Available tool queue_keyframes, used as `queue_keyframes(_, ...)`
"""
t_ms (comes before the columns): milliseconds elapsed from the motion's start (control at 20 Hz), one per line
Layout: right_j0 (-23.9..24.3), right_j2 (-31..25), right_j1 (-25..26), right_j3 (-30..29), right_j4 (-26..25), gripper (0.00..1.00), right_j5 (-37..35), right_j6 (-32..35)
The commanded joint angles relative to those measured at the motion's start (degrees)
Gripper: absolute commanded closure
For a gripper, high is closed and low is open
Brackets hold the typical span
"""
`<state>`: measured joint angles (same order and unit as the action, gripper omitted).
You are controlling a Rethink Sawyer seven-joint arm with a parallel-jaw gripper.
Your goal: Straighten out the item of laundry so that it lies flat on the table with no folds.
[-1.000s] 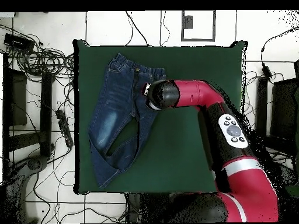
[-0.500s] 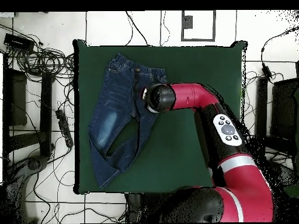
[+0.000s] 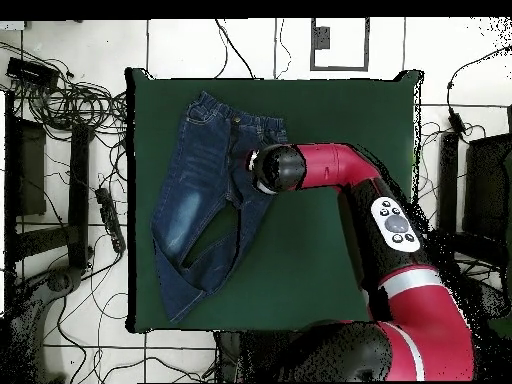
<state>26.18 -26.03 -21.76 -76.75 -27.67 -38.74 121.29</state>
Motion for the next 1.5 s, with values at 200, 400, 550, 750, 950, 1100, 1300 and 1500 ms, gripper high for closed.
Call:
queue_keyframes(200, 0.69, -1.87, -0.42, -3.55, -3.64, 0.00, -0.82, -11.24)
queue_keyframes(400, 0.94, -2.08, -0.23, -3.51, -4.09, 0.00, -0.94, -11.63)
queue_keyframes(550, 1.38, -2.48, -0.28, -3.76, -4.57, 0.00, -0.99, -11.88)
queue_keyframes(750, 1.62, -2.70, -0.75, -4.54, -5.07, 0.00, -0.93, -11.32)
queue_keyframes(950, 1.25, -2.55, 1.35, -3.75, -6.42, 0.00, 1.80, -9.70)
queue_keyframes(1100, 0.59, -2.23, 3.12, -2.75, -7.58, 0.00, 4.24, -7.91)
queue_keyframes(1300, -0.32, -1.73, 5.01, -1.48, -8.61, 0.00, 6.73, -5.90)
queue_keyframes(1500, -0.49, -1.54, 5.42, -1.43, -8.87, 0.00, 8.37, -4.67)
